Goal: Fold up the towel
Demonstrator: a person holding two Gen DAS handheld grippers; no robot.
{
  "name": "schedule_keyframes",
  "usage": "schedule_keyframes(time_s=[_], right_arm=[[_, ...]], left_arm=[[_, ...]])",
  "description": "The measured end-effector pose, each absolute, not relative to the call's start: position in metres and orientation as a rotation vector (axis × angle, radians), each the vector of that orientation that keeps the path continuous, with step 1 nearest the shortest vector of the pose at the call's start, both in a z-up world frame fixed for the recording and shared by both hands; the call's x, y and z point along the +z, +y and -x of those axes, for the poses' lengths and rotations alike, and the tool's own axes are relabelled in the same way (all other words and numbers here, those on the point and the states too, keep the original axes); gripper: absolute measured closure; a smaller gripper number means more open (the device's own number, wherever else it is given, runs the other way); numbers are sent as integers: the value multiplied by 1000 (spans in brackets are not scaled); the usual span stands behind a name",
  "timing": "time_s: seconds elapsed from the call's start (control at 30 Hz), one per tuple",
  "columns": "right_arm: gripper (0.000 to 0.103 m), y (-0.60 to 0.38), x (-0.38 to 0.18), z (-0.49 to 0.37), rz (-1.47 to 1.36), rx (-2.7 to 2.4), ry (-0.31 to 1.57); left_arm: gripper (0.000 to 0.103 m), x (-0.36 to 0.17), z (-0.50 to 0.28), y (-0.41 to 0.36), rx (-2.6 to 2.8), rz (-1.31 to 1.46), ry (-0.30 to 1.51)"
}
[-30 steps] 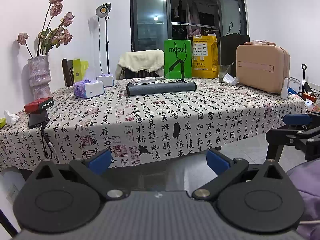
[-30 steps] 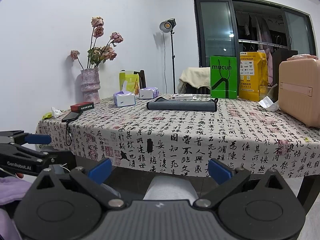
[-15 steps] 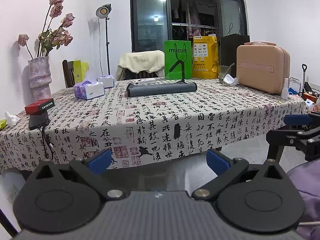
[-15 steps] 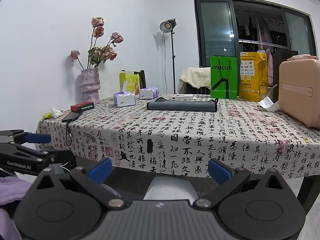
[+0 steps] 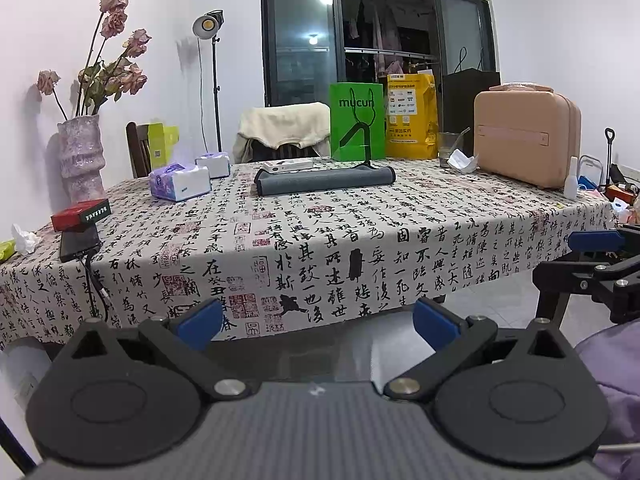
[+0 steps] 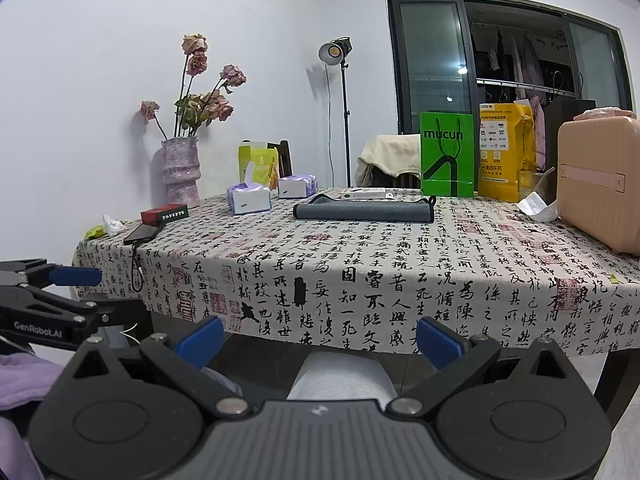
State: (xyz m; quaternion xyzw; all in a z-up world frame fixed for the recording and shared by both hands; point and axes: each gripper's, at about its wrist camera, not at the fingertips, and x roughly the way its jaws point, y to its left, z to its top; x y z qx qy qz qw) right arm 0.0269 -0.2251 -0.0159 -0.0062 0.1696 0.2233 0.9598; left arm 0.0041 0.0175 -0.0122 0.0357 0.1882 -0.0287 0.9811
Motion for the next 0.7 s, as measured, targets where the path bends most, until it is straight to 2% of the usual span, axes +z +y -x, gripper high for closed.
schedule_keyframes(time_s=[0.7], right_arm=[[0, -223, -19, -28, 8, 456, 350]], left_arm=[[0, -15, -5, 17, -73, -57, 393]])
